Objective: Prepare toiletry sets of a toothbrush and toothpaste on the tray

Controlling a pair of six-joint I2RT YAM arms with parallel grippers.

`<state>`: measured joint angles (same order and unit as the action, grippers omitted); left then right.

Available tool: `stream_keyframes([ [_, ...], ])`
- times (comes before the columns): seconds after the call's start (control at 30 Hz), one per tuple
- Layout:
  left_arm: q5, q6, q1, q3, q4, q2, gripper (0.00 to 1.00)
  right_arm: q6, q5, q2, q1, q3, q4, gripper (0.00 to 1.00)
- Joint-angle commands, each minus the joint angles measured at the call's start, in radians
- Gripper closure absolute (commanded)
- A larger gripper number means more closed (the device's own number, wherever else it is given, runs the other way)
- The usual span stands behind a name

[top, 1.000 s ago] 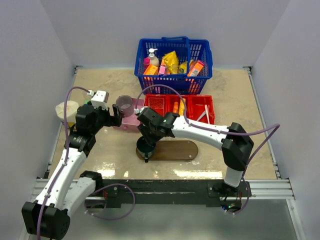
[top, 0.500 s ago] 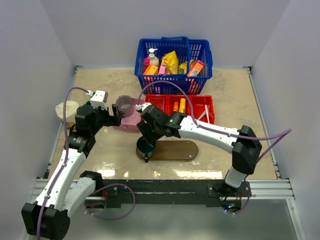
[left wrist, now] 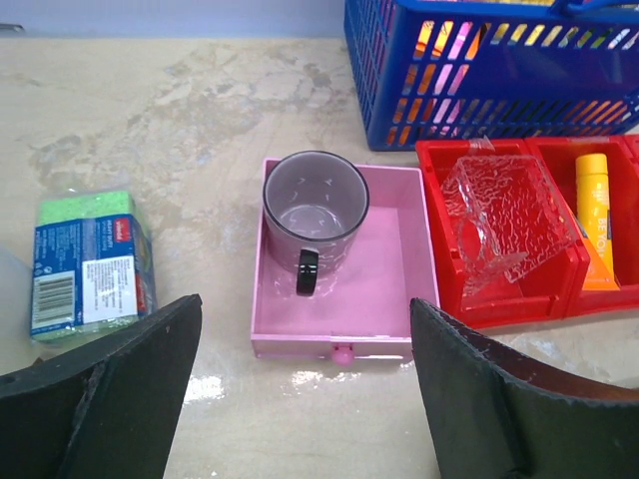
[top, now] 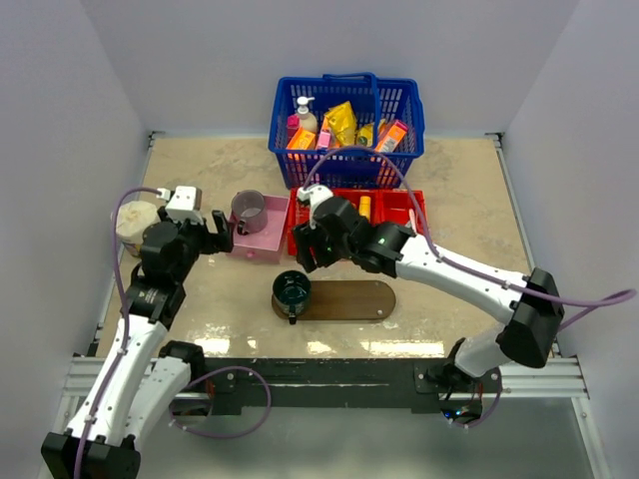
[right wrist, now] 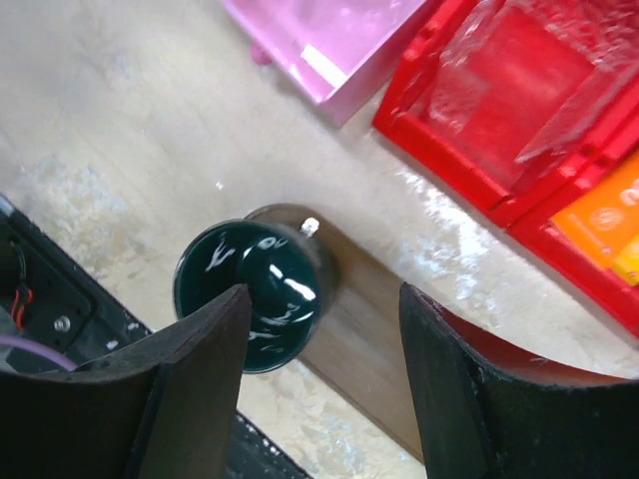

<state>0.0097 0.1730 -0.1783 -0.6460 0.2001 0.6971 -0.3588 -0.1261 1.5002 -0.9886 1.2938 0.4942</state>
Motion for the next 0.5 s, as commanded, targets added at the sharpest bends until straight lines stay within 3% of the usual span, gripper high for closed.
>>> stream_keyframes([
  [0.0, -0.066, 0.013, 0.003, 0.016, -0.064, -0.044, 0.11, 0.023, 0.054, -0.081, 0.128, -0.047, -0.120, 0.38],
  [0.23, -0.048, 0.000, 0.003, 0.022, -0.141, -0.019, 0.11, 0.087, 0.010, -0.074, 0.240, -0.030, -0.143, 0.41],
  [0.47, 0.019, 0.040, 0.002, -0.179, -0.258, 0.189, 0.12, 0.097, -0.011, 0.092, 0.252, 0.154, -0.077, 0.50],
])
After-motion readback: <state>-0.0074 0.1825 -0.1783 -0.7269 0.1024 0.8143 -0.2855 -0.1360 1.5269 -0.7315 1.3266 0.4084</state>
